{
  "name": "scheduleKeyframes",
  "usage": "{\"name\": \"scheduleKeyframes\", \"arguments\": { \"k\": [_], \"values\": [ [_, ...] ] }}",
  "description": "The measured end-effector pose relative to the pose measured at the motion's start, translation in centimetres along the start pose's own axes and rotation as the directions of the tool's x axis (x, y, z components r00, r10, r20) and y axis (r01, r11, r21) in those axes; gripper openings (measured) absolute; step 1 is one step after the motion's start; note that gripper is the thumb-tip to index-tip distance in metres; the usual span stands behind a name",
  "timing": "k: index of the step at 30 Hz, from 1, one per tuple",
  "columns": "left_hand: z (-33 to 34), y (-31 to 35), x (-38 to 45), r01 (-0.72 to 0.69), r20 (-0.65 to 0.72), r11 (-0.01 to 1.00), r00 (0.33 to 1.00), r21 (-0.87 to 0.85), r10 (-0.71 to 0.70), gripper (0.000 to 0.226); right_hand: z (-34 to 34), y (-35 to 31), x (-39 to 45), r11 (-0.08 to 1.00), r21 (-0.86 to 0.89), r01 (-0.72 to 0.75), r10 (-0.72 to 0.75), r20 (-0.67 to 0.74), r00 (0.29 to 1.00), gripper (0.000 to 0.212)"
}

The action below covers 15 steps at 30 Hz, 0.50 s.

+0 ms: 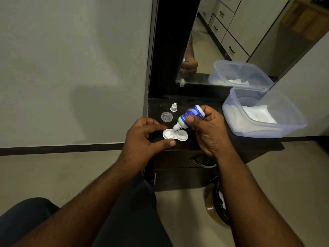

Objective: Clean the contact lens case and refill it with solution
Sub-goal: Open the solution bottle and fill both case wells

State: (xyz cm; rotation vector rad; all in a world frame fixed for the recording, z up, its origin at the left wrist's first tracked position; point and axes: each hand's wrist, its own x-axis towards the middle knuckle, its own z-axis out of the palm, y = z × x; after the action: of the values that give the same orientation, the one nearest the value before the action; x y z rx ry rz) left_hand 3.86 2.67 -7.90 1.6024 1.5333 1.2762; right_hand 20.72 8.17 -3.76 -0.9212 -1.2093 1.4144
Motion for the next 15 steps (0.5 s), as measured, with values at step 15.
{"name": "scheduleKeyframes", "arguments": {
  "k": [15],
  "values": [
    [-0.10, 0.01, 0.08, -0.007, 0.001, 1.000, 1.000, 0.005, 0.007, 0.040, -0.09, 0.07, -0.01, 1.000, -0.025, -0.004, 0.005, 0.022, 1.000, 0.026]
  ]
}}
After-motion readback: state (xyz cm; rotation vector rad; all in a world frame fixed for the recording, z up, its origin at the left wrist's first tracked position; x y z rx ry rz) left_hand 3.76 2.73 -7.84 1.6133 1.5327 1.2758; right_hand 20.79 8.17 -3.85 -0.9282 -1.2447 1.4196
